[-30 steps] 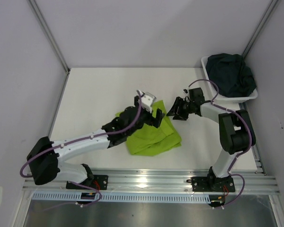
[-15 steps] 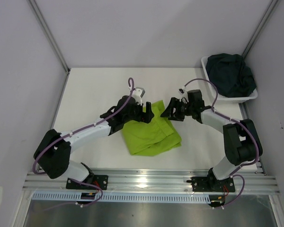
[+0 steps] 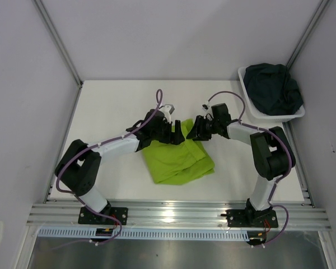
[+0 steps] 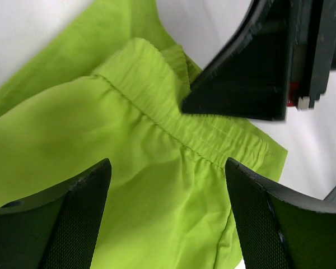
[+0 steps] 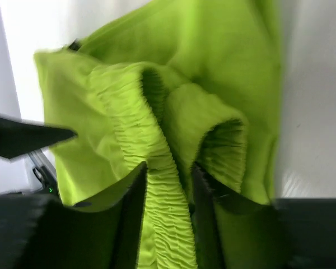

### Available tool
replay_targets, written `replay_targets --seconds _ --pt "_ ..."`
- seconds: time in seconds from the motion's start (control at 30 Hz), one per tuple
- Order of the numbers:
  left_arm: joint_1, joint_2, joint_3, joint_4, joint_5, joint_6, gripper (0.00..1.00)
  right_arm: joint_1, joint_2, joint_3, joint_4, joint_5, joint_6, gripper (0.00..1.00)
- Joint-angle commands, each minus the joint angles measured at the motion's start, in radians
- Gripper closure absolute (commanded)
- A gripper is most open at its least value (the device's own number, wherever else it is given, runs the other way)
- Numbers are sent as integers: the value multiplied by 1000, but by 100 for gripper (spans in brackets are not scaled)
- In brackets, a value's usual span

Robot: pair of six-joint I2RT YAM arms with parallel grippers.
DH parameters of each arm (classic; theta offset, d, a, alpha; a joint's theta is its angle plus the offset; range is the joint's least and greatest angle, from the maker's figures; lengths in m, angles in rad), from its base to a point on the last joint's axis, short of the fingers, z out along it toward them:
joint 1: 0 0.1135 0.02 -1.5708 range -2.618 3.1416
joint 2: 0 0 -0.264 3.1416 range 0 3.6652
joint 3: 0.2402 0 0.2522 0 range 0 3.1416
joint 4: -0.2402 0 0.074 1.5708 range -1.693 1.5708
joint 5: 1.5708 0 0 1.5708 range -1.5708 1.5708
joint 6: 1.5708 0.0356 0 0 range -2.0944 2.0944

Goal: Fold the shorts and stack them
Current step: Fold the shorts

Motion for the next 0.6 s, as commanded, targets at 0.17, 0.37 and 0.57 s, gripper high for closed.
replay_targets --seconds 0.17,0.37,0.57 --pt "22 71 32 89 135 -61 17 -23 102 96 -93 104 31 79" --pt "61 25 22 75 152 -46 17 -32 124 134 -154 136 22 78" --pt "128 -87 19 38 184 -36 15 -32 21 164 -192 162 19 59"
